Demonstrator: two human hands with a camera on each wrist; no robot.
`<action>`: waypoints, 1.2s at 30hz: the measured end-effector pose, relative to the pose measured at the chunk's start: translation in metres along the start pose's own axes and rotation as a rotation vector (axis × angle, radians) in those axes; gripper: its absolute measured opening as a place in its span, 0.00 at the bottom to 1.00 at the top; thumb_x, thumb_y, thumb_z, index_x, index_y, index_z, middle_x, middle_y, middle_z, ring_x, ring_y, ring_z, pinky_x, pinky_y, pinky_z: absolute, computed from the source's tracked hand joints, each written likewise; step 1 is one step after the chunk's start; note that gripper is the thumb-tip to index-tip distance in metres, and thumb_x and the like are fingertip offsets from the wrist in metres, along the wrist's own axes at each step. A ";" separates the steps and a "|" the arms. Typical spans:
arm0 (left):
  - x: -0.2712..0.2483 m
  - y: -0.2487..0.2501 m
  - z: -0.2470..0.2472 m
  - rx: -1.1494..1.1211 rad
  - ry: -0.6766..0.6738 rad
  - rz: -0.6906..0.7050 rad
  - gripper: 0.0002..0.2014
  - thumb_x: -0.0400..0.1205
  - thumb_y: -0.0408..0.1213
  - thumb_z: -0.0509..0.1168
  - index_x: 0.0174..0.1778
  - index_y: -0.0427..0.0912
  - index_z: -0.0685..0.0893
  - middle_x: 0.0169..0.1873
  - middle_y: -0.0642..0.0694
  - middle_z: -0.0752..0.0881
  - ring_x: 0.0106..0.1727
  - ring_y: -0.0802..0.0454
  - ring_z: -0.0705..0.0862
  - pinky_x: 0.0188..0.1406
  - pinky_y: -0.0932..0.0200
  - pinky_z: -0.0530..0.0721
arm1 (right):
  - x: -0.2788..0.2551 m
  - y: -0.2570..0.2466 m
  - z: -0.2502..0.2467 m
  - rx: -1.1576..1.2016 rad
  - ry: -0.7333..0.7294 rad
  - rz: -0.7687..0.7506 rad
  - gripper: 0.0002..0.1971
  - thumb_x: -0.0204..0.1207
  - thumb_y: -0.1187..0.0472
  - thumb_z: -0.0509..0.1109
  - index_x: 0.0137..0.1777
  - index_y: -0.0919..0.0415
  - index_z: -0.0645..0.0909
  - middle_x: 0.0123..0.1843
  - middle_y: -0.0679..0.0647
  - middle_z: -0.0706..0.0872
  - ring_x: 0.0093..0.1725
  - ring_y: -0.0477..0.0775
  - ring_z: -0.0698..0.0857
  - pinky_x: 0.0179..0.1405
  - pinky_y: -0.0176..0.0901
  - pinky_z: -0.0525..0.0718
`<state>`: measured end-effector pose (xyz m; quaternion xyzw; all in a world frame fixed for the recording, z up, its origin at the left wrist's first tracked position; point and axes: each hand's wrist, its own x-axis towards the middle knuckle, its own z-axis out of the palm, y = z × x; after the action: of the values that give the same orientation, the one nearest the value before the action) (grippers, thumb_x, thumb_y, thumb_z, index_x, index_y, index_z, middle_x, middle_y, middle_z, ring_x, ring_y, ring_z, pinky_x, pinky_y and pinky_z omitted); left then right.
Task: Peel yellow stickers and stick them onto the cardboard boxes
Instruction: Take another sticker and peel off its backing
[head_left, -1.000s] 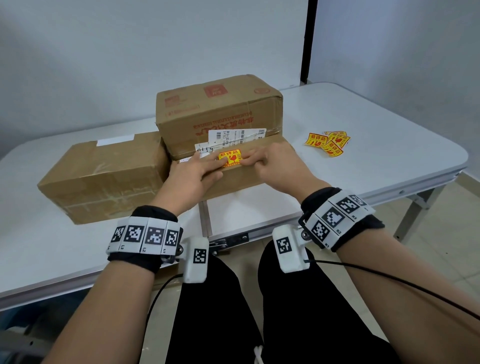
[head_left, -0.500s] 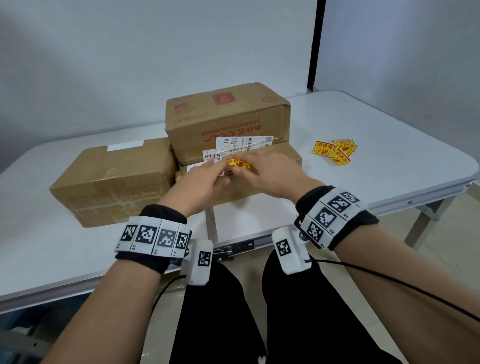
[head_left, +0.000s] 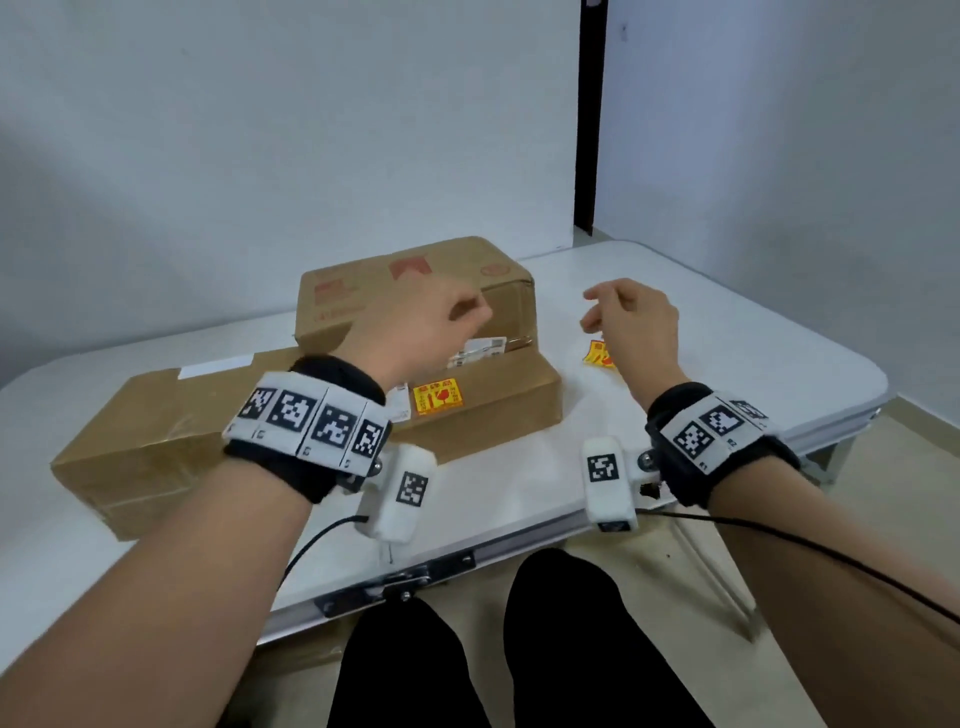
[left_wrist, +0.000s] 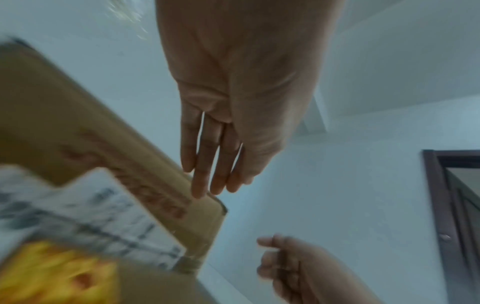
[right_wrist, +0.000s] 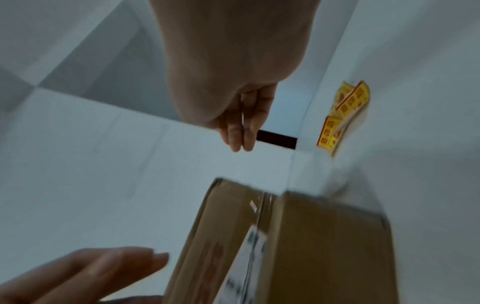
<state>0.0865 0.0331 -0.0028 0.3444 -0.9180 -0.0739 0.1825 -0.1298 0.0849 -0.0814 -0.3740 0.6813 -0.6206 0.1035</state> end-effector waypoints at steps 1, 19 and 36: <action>0.014 0.009 -0.003 0.001 0.012 0.035 0.14 0.85 0.50 0.58 0.51 0.50 0.87 0.43 0.55 0.88 0.43 0.53 0.86 0.45 0.49 0.86 | 0.010 0.009 -0.006 -0.031 0.008 0.048 0.12 0.75 0.58 0.60 0.48 0.52 0.86 0.38 0.52 0.91 0.45 0.54 0.89 0.51 0.53 0.87; 0.112 0.052 0.043 -0.745 -0.111 -0.106 0.11 0.84 0.39 0.62 0.50 0.38 0.88 0.43 0.45 0.92 0.42 0.53 0.91 0.48 0.61 0.86 | 0.050 0.068 -0.054 -0.534 -0.130 0.235 0.09 0.74 0.64 0.65 0.44 0.57 0.88 0.53 0.58 0.89 0.54 0.62 0.87 0.56 0.48 0.85; 0.075 0.029 0.035 -0.723 -0.021 -0.188 0.10 0.82 0.32 0.66 0.59 0.42 0.82 0.44 0.41 0.88 0.31 0.54 0.86 0.24 0.63 0.82 | 0.024 -0.029 -0.018 -0.045 -0.244 -0.178 0.14 0.77 0.71 0.66 0.60 0.57 0.80 0.49 0.54 0.87 0.44 0.45 0.85 0.31 0.21 0.78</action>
<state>0.0037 0.0055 -0.0059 0.3395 -0.7988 -0.4132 0.2754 -0.1462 0.0852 -0.0434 -0.5079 0.6416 -0.5618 0.1215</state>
